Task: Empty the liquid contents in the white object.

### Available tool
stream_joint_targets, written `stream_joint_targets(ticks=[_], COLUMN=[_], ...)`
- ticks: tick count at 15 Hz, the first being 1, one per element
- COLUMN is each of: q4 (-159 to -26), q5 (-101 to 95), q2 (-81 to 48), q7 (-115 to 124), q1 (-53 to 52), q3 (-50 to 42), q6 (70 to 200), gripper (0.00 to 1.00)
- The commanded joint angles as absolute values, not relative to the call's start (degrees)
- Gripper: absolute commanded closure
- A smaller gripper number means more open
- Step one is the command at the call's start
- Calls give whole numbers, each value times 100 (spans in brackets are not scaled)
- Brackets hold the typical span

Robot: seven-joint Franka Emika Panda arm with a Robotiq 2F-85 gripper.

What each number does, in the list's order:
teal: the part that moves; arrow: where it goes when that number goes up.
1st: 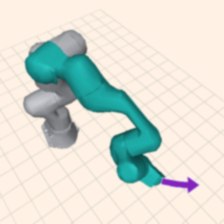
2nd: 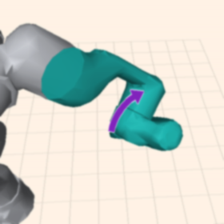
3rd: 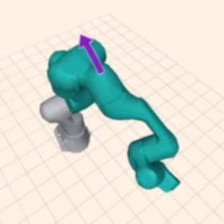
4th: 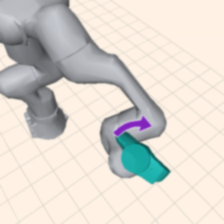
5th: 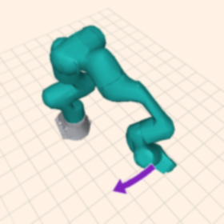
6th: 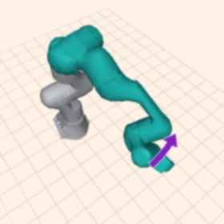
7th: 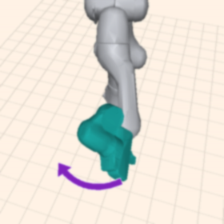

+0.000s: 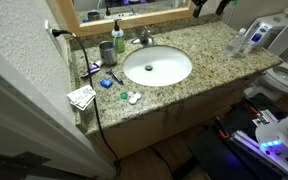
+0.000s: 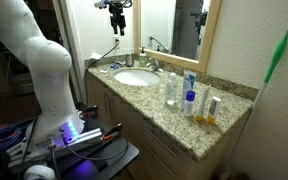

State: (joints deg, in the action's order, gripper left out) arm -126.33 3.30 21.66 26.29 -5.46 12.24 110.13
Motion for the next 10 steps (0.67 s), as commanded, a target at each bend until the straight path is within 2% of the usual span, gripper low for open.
stream_joint_targets(ticks=[1,6,10], q4=[-12579,-12587,-12606], q5=[836,2041,2180], q2=[1365,357,257], q7=[2675,2730,2706], q1=[-691,-1143,-1336], q3=[1318,1531,1546], q6=[11677,13435,13570], gripper=[0,0,0])
